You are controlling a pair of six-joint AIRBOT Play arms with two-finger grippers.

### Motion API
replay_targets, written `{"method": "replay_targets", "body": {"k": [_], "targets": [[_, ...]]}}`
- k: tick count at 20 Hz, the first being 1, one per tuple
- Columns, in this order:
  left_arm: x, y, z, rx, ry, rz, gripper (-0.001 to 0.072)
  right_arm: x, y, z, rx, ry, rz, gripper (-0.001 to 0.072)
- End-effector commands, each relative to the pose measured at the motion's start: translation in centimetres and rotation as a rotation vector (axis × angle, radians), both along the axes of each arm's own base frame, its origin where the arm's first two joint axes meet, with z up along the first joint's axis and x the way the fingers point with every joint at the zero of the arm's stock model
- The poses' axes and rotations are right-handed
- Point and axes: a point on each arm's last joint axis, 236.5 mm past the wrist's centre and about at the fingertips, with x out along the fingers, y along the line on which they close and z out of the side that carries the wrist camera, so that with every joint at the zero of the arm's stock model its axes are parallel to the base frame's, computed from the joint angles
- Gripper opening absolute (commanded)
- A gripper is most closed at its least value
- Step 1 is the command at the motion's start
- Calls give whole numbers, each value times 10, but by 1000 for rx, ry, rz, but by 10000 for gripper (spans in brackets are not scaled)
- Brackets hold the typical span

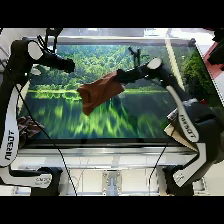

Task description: Fold the shirts.

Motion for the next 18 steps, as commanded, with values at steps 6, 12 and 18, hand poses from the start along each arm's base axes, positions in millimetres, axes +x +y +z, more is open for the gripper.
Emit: {"method": "replay_targets", "body": {"k": [6,12,18], "targets": [[0,-1,0,-6,0,3,441,-99,-316,116,-475,71,-538,23],[-2,-12,2,-63,9,-7,442,-237,-443,126,-598,352,-896,22],[-12,-28,1,-130,55,-32,442,-302,-469,53,-647,656,-929,22]]}}
